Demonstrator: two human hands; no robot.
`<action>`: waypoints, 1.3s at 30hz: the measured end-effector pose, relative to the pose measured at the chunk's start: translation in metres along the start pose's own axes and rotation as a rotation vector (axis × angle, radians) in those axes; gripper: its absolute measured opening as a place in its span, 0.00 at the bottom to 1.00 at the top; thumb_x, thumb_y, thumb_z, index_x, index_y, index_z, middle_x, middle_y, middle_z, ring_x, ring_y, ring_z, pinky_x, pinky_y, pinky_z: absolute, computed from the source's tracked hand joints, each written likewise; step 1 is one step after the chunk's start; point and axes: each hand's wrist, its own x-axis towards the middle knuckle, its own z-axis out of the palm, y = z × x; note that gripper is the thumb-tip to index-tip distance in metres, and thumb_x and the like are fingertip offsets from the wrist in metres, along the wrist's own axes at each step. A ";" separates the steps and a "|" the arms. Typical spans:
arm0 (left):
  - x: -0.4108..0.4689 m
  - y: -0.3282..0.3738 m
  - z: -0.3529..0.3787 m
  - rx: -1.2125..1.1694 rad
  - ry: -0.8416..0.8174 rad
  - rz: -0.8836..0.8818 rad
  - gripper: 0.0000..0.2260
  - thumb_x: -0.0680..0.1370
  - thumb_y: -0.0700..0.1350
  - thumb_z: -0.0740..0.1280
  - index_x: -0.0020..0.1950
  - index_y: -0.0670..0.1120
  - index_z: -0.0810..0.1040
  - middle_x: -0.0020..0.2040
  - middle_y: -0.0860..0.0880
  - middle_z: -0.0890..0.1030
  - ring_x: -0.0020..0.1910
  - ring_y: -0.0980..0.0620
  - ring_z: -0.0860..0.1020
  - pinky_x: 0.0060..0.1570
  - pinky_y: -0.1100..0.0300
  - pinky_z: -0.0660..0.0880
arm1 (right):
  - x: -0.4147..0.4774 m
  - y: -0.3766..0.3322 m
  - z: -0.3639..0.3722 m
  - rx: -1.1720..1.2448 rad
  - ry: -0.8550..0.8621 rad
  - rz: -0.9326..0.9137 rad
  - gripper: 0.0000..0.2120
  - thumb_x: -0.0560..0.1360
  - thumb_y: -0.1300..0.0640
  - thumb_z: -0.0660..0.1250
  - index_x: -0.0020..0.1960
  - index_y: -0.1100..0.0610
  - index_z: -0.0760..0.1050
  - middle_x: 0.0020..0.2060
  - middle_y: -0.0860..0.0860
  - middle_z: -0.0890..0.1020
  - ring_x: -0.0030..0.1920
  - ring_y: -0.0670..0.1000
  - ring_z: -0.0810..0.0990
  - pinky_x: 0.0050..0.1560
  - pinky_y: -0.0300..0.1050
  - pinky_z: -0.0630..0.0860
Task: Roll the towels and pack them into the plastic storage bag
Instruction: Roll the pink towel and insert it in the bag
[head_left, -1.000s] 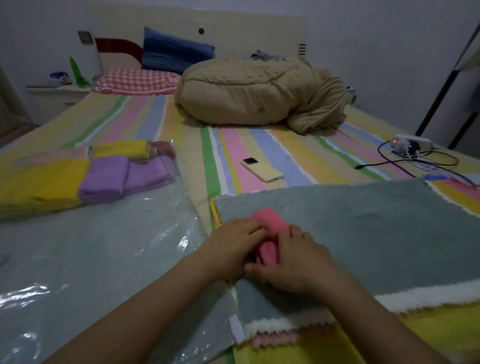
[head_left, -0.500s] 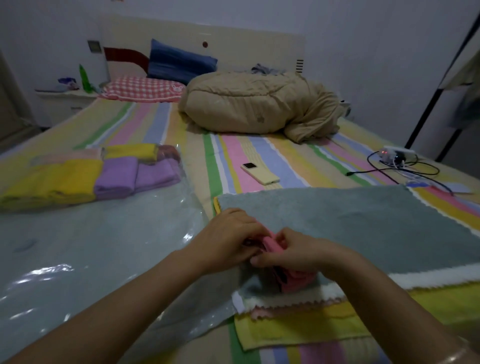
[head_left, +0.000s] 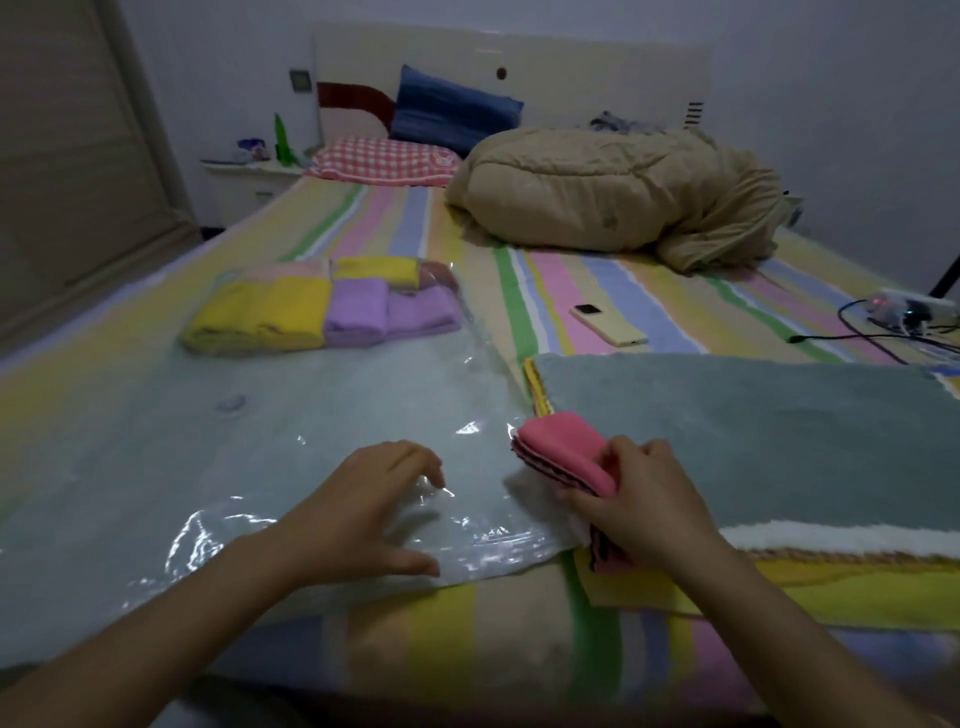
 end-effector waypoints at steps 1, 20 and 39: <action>-0.007 -0.004 0.000 0.017 -0.006 0.009 0.29 0.63 0.66 0.73 0.58 0.56 0.71 0.62 0.59 0.71 0.61 0.57 0.71 0.61 0.58 0.65 | -0.001 -0.001 0.002 -0.030 0.029 -0.018 0.27 0.66 0.34 0.69 0.56 0.49 0.70 0.51 0.52 0.69 0.52 0.55 0.74 0.51 0.50 0.76; -0.034 0.003 -0.024 0.082 0.232 -0.218 0.04 0.69 0.52 0.69 0.39 0.55 0.83 0.35 0.59 0.83 0.32 0.63 0.77 0.37 0.62 0.73 | -0.068 -0.065 0.004 0.396 0.294 -0.466 0.18 0.66 0.38 0.65 0.54 0.43 0.79 0.51 0.41 0.75 0.49 0.42 0.76 0.46 0.37 0.73; -0.015 0.016 -0.067 -0.866 0.207 -0.660 0.06 0.72 0.46 0.74 0.39 0.43 0.84 0.40 0.48 0.85 0.33 0.62 0.76 0.30 0.72 0.67 | -0.093 -0.059 0.022 -0.206 -0.098 -0.425 0.15 0.70 0.40 0.59 0.49 0.48 0.75 0.46 0.48 0.77 0.49 0.52 0.78 0.39 0.44 0.66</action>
